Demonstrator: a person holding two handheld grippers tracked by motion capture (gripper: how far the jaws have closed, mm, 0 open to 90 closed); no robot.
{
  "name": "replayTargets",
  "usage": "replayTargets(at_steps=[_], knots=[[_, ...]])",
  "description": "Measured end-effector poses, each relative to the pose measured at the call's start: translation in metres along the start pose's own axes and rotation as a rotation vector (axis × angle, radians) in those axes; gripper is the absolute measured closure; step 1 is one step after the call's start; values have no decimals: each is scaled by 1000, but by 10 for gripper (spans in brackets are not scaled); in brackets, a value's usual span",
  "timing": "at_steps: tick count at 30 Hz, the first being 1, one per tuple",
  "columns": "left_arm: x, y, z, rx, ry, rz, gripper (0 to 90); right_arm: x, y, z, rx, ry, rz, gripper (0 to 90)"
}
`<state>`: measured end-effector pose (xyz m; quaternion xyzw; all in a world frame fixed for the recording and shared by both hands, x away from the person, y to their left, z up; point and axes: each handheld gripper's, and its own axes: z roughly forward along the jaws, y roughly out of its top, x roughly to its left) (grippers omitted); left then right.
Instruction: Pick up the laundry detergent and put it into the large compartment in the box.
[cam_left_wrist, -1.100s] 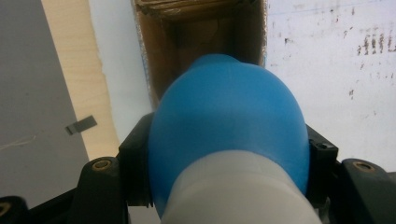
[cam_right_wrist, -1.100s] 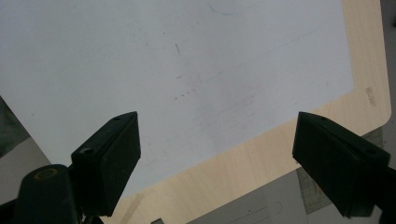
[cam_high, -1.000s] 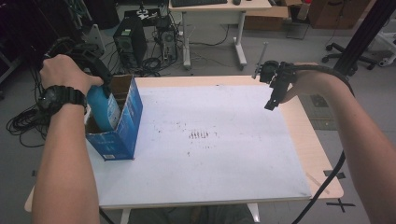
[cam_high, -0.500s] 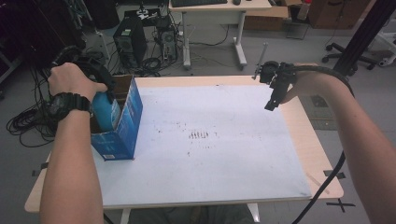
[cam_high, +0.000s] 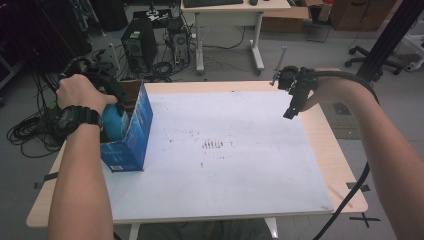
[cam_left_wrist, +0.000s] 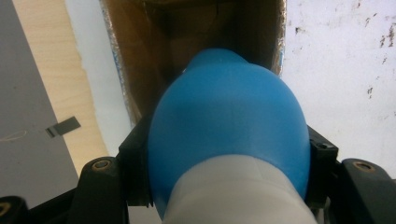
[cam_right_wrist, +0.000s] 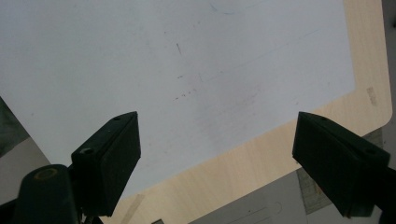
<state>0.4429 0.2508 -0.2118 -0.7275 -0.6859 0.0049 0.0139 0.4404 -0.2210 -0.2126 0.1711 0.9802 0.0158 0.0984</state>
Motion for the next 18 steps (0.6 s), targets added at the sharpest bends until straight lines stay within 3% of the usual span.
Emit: replayTargets(at_steps=[18], knots=[[-1, 4, 27, 37, 4, -5, 377, 1, 2, 3, 10, 2, 3, 151]])
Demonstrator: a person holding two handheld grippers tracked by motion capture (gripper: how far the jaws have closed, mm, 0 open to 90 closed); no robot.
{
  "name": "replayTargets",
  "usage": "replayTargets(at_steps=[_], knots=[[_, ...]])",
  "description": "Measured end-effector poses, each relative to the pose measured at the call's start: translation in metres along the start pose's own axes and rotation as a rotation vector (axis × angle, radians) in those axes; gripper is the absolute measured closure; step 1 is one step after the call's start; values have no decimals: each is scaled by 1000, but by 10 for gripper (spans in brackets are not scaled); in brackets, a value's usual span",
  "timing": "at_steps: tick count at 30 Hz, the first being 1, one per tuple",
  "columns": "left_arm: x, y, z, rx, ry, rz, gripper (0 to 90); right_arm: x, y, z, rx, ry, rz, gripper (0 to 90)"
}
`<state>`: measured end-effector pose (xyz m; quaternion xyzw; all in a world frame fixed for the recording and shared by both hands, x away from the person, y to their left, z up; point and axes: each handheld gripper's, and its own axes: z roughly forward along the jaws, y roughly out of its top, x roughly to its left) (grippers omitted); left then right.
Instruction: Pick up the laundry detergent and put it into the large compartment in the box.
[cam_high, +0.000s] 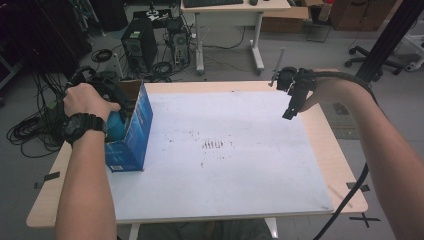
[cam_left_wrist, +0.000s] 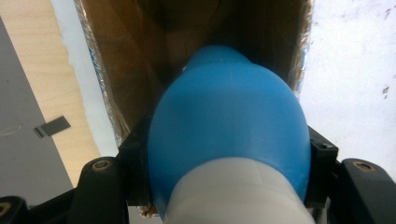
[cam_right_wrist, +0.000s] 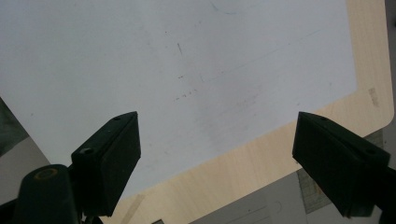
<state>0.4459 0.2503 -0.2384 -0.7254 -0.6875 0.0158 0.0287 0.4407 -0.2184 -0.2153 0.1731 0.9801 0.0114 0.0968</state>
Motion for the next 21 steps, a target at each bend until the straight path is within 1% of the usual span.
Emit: replayTargets(at_steps=[5, 7, 8, 9, 10, 11, 13, 14, 18, 21], knots=[[1, 1, 7, 7, -5, 0, 376, 0, 0, 0, -1, -1, -4, 151], [1, 1, 8, -3, -7, -2, 377, 0, 0, 0, -1, -3, -4, 151], [1, 1, 10, 5, -7, -4, 377, 0, 0, 0, -1, -2, 0, 151], [0, 1, 12, 18, -5, 2, 376, 0, 0, 0, 0, -2, -1, 151], [0, 1, 13, 14, -8, 3, 376, 0, -1, 0, -1, -2, -3, 151], [0, 1, 14, 8, -12, -5, 377, 0, -1, 0, -1, -2, -3, 151], [1, 1, 15, 15, -13, 1, 376, 1, 0, 0, 0, -1, -3, 151], [1, 1, 17, 14, -15, -5, 376, 1, 0, 0, -1, -2, -3, 151], [1, 1, 20, 20, -4, -3, 376, 1, 0, 1, 2, -3, -9, 151], [1, 1, 22, 23, -1, -2, 376, 1, -1, 1, -1, -3, -3, 152]])
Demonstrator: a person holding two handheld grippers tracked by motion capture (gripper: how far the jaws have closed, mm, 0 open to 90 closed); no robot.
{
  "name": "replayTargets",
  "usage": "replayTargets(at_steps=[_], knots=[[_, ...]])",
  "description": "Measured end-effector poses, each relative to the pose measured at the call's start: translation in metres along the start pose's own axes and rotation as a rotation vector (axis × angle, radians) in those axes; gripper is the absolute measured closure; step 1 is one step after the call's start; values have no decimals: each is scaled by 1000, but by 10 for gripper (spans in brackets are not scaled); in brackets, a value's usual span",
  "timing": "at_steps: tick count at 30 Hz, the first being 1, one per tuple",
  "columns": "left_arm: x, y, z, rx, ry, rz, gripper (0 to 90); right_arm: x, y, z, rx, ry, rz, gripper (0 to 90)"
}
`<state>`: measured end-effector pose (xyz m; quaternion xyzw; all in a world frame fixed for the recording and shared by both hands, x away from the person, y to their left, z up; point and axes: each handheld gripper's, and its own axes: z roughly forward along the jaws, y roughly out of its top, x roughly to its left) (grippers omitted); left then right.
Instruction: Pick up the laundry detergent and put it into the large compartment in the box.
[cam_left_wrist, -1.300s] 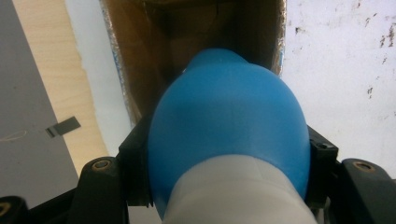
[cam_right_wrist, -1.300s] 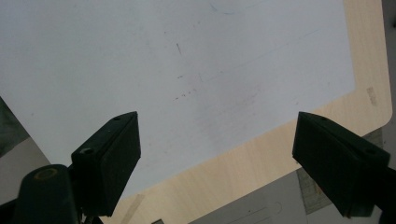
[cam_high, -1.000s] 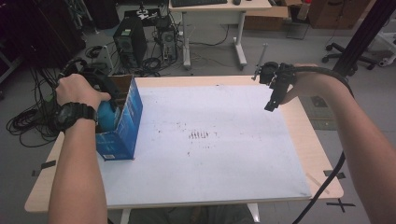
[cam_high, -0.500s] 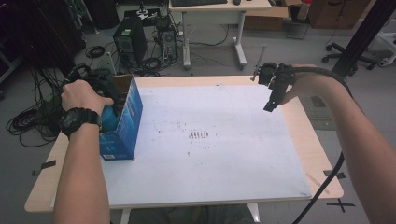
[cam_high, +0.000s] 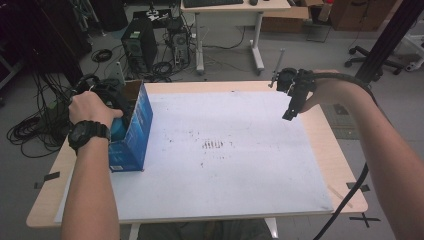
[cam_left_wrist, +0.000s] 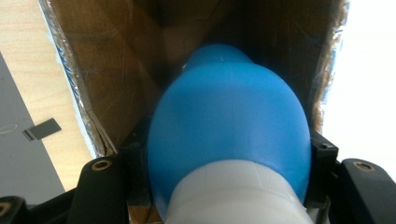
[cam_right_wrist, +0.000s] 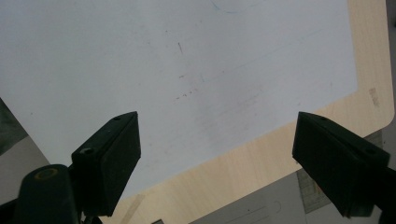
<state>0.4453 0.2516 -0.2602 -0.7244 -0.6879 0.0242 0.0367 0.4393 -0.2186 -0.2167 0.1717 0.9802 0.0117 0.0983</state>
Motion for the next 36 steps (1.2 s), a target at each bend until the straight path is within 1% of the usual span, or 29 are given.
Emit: replayTargets(at_steps=[5, 11, 12, 13, 15, 17, 18, 25, 26, 30, 36], knots=[[1, 0, 3, -3, -6, -4, 376, 0, 0, -1, -3, -2, -5, 152], [2, 1, 9, 1, 4, -3, 376, 0, -1, -1, -2, -1, -1, 152], [3, 1, 10, 5, 1, -10, 376, 0, -1, -1, 1, -2, -2, 152], [4, 2, 11, 8, 1, -6, 376, 0, -1, -1, -2, -3, 1, 152], [5, 2, 13, 8, 3, -13, 376, -1, -1, -1, 4, -4, -6, 152], [5, 2, 16, 6, 7, -13, 376, 0, -1, 0, -2, -3, 0, 152], [6, 2, 17, 16, 8, -11, 376, 0, -1, 0, -1, -2, 1, 152], [7, 3, 24, 23, 5, -9, 375, 0, 1, 1, 4, -3, -1, 152], [7, 3, 24, 11, 5, -10, 376, 0, 0, 1, 1, -3, -3, 152], [8, 3, 25, 16, 2, -8, 375, -1, 0, 1, 6, -5, -8, 152], [8, 2, 25, 14, 0, -9, 374, 0, -1, 1, 4, -6, 1, 152]])
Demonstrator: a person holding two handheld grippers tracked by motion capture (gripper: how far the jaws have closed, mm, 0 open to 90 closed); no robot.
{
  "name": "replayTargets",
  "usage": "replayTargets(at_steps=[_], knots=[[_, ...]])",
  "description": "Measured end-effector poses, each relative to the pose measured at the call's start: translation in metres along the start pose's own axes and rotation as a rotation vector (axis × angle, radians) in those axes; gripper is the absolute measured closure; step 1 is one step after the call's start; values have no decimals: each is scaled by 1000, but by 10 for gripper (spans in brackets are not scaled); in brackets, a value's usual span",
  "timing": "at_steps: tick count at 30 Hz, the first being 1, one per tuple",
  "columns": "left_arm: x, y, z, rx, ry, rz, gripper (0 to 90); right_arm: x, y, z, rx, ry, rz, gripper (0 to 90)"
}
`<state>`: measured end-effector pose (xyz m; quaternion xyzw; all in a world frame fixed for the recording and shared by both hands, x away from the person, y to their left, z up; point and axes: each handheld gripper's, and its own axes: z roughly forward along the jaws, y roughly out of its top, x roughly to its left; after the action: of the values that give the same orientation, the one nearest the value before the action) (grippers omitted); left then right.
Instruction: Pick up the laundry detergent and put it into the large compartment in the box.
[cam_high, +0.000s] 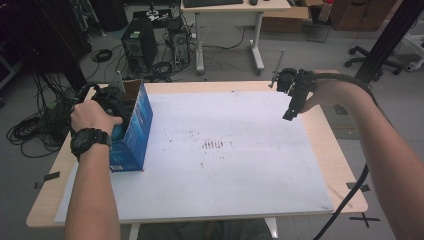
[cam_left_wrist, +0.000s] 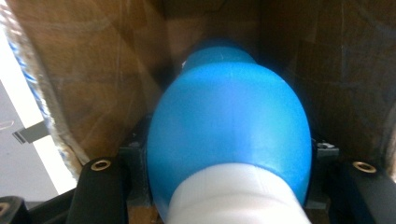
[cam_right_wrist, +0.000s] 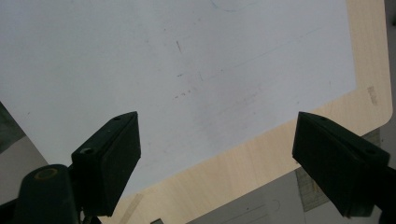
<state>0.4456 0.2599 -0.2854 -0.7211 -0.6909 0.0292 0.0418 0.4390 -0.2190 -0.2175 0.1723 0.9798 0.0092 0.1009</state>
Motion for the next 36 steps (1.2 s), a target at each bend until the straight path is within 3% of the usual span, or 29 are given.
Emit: replayTargets(at_steps=[13, 22, 36], knots=[[0, 0, 1, -6, -3, 4, 371, -1, -3, 1, -1, 1, 4, 151], [2, -2, -4, -32, -32, -8, 350, 0, -2, 2, 0, 2, 2, 152], [1, -4, -3, -32, -13, -10, 322, 1, -4, 2, -1, 2, 6, 152]])
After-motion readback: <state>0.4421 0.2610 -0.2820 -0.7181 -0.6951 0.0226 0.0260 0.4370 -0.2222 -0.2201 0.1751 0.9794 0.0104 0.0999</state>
